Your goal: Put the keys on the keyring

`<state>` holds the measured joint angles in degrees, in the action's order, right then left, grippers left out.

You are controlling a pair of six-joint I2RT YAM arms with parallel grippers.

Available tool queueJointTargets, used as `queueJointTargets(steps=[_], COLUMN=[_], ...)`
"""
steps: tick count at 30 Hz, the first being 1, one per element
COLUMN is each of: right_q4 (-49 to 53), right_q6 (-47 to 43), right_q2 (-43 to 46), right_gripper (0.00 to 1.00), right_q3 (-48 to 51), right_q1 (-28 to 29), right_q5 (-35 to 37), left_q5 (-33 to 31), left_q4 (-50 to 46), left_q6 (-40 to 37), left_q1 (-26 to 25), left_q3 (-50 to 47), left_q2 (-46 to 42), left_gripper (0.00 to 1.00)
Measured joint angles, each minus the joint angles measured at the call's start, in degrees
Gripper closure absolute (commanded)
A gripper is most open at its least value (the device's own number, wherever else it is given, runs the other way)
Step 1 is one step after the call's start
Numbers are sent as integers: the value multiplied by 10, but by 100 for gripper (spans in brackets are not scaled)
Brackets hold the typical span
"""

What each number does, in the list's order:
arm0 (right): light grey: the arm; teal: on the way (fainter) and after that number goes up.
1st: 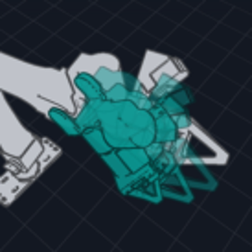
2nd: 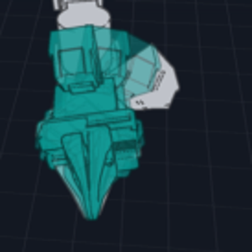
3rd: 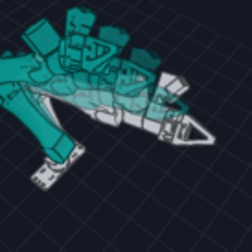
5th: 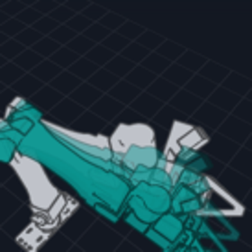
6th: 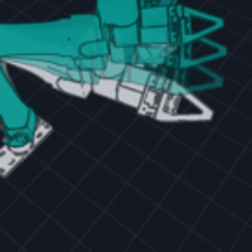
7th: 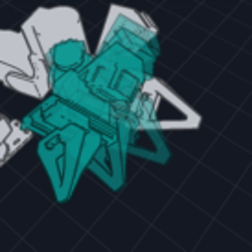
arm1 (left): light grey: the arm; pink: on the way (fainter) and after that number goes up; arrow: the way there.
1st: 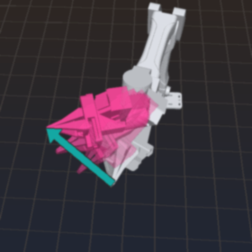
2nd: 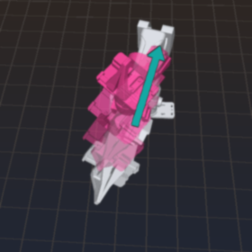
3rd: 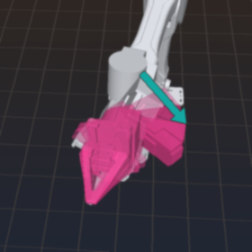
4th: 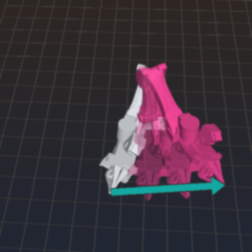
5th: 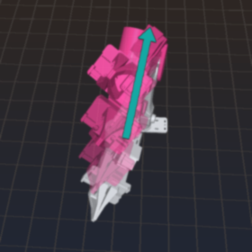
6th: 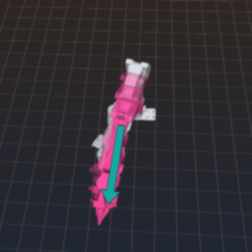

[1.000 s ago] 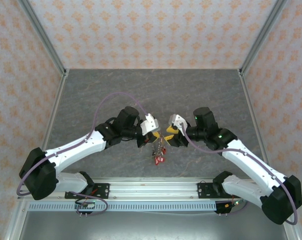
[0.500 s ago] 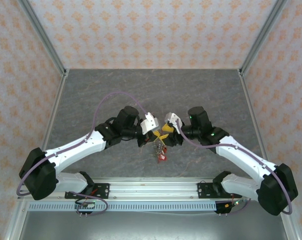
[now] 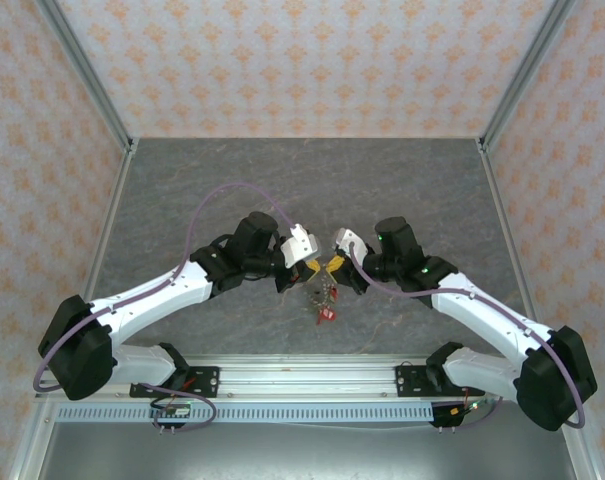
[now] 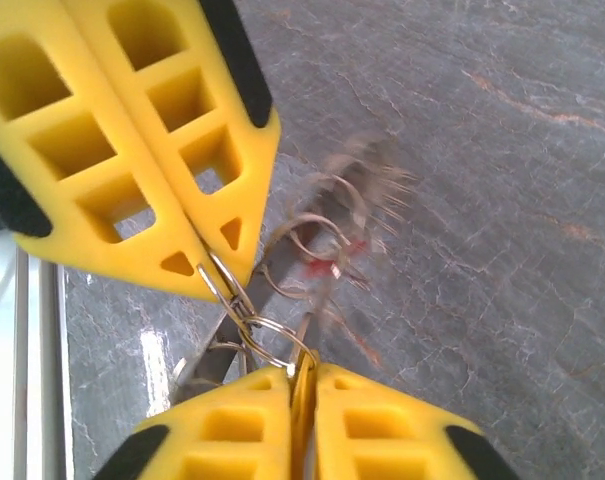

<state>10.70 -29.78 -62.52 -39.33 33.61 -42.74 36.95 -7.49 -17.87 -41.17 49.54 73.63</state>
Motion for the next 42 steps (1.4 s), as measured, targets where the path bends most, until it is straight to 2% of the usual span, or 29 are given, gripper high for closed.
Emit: queueJointTargets(steps=[3,11,16,21,27,32,35,39,42], right_q4=[9,46,49,54,61,65,65,64,59], right_q6=[-8,-36,-40,-42,-63,-68,-70,-70,-71], right_q2=[0,-16,-27,-15,49,58,56,45,36], right_gripper=[100,100,84,78,67,69,74,75,81], right_q3=[-2,-17,-18,-18,-18,-19,-20,-27,-32], right_q1=[0,0,2,2,1,1,1,1,1], right_q5=[4,5,-8,8,25,10,5,-9,-14], left_q5=[0,-6,-9,-8,-8,-1,1,3,3], left_q4=[0,8,21,40,50,51,51,48,42], left_q6=[0,3,14,16,15,15,15,14,13], left_q1=[0,0,0,0,0,0,0,0,0], left_q3=[0,-6,-9,-10,-13,-14,-14,-14,-14], left_q2=[0,0,2,5,5,5,5,5,5], left_gripper=[100,100,100,100,100,100,100,100,100])
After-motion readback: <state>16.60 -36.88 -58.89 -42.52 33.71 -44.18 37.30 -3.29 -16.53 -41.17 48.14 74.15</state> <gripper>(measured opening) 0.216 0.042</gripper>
